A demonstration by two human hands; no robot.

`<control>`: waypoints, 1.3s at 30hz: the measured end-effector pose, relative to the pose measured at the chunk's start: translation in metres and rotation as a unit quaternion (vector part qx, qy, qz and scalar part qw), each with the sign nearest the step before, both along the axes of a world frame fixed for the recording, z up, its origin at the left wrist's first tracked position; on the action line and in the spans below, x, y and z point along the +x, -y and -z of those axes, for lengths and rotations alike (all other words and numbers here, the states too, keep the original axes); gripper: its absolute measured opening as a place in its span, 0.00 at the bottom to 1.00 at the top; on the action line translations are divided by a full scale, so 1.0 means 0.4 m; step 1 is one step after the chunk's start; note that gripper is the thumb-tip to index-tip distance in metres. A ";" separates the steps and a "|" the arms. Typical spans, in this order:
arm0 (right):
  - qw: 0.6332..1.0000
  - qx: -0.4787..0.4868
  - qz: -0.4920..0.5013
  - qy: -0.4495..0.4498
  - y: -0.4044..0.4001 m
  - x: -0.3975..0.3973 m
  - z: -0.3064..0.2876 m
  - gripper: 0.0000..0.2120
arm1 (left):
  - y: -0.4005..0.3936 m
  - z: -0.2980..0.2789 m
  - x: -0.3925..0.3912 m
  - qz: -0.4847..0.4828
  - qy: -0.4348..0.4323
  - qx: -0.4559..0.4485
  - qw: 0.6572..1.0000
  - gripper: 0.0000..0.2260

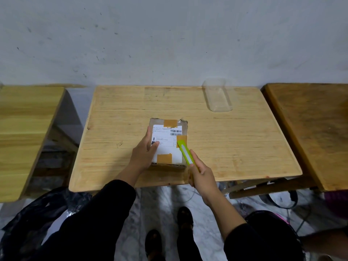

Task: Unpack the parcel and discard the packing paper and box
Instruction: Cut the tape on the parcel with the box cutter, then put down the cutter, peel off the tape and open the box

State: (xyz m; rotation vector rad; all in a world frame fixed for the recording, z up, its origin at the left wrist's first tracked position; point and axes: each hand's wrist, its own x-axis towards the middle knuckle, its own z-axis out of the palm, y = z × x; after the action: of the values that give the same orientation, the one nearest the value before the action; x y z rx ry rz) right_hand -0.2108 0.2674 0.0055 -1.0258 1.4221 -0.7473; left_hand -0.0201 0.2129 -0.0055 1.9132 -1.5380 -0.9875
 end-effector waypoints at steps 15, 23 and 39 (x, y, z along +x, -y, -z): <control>0.999 0.025 -0.030 0.023 -0.017 -0.030 -0.028 0.26 | 0.002 0.001 0.005 0.015 -0.005 -0.009 1.000 0.27; 0.977 0.019 0.142 0.155 0.125 -0.046 -0.057 0.24 | 0.006 0.005 0.002 0.000 -0.040 0.011 0.999 0.27; 0.978 0.061 0.122 0.159 0.624 -0.044 0.114 0.22 | 0.018 0.002 -0.008 -0.100 -0.153 0.060 0.981 0.24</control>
State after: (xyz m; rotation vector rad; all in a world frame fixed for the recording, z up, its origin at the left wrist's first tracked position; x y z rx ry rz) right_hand -0.2285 0.0178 -0.0403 -0.6117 1.3074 -0.9440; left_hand -0.0233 0.2055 -0.0064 1.8481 -1.1123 -1.2384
